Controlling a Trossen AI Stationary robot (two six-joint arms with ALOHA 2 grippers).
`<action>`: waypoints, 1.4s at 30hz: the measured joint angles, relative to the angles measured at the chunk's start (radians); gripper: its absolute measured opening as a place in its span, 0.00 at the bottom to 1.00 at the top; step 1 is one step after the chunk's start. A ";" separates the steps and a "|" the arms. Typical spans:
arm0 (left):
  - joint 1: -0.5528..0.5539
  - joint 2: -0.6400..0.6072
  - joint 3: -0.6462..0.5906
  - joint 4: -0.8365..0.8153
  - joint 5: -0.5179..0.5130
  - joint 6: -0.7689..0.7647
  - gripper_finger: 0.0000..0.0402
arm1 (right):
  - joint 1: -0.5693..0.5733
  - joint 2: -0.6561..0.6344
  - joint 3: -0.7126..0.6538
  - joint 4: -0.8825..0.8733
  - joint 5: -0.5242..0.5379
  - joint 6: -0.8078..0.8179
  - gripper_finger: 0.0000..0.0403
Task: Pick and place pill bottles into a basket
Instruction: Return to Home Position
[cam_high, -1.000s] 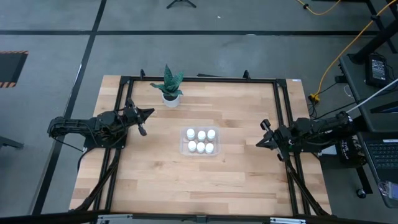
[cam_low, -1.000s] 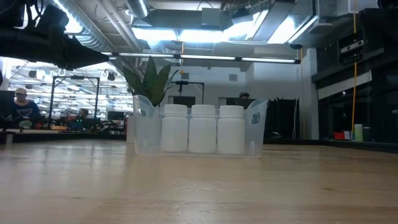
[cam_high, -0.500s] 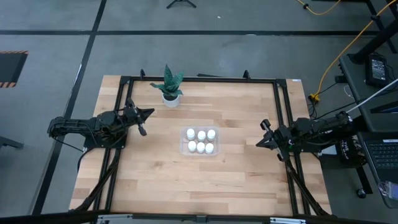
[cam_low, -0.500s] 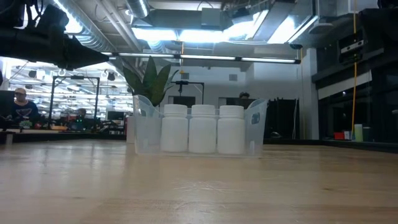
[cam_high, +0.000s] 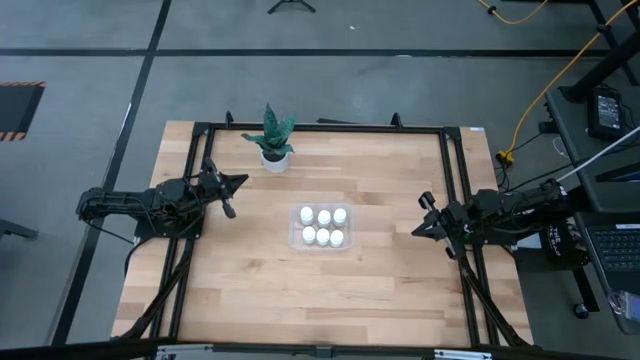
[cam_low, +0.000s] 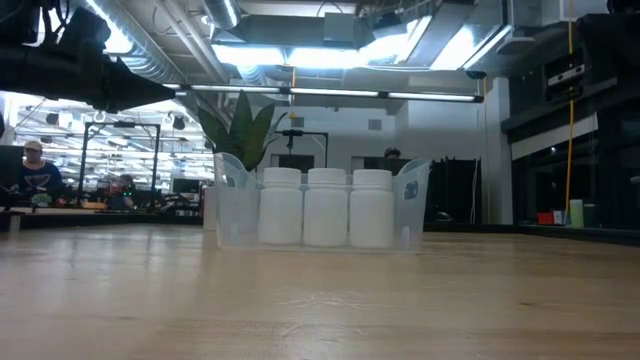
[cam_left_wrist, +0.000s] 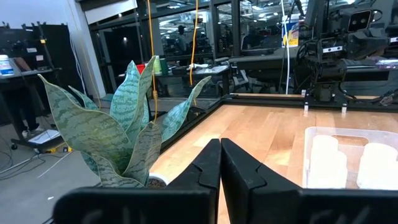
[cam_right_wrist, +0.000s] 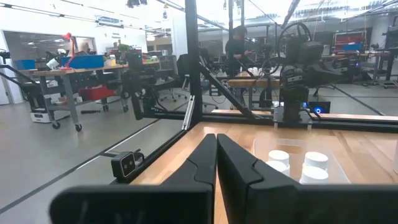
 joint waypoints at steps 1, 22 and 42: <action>0.000 0.000 0.000 0.000 0.000 0.000 0.02 | 0.000 0.000 0.000 0.000 0.000 0.000 0.04; 0.000 0.000 0.000 0.000 0.000 0.000 0.01 | 0.000 0.000 0.000 0.000 0.000 0.000 0.04; 0.000 0.000 0.000 0.000 0.000 0.000 0.02 | 0.000 0.000 0.000 0.000 0.000 0.000 0.04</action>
